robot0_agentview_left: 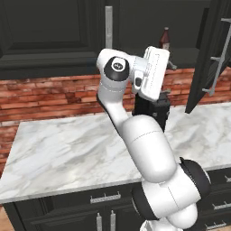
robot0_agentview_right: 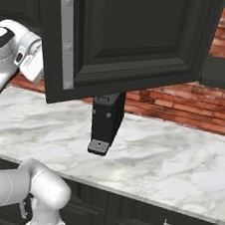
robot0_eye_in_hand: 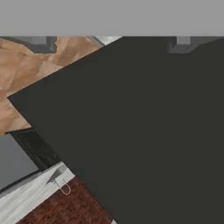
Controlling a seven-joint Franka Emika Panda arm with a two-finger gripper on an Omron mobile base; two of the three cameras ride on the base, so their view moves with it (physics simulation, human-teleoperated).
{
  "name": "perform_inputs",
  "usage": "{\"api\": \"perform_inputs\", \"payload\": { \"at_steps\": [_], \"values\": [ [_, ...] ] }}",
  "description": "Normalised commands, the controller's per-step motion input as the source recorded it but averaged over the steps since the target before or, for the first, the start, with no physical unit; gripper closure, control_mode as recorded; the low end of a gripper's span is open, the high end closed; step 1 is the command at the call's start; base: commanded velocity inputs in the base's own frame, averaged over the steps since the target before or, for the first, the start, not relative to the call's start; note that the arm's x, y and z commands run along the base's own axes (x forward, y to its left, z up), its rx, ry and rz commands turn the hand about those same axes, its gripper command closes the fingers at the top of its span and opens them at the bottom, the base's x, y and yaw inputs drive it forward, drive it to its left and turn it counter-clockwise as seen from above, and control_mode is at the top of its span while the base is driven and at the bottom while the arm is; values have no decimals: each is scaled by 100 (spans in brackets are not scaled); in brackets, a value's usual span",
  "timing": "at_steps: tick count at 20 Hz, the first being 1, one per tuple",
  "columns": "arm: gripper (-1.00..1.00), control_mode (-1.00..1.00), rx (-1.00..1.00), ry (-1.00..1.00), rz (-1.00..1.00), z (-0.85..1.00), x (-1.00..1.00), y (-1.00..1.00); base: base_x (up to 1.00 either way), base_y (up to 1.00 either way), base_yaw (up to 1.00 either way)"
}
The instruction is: Move the ketchup and ketchup from the cabinet to the dining counter.
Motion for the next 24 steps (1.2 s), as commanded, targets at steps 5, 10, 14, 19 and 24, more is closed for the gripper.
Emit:
{"api": "perform_inputs", "payload": {
  "at_steps": [5,10,14,19,24],
  "values": [
    [-100,-100,1,-19,-20,-31,-4,-40,0,0,0],
    [-100,-100,0,-21,-15,-24,-20,-51,0,0,0],
    [-100,-100,2,-18,-9,-9,-45,-58,0,0,0],
    [-100,-100,7,-5,-10,1,-62,-55,0,0,0],
    [-100,-100,9,0,-5,2,-64,-64,0,0,0]
  ]
}}
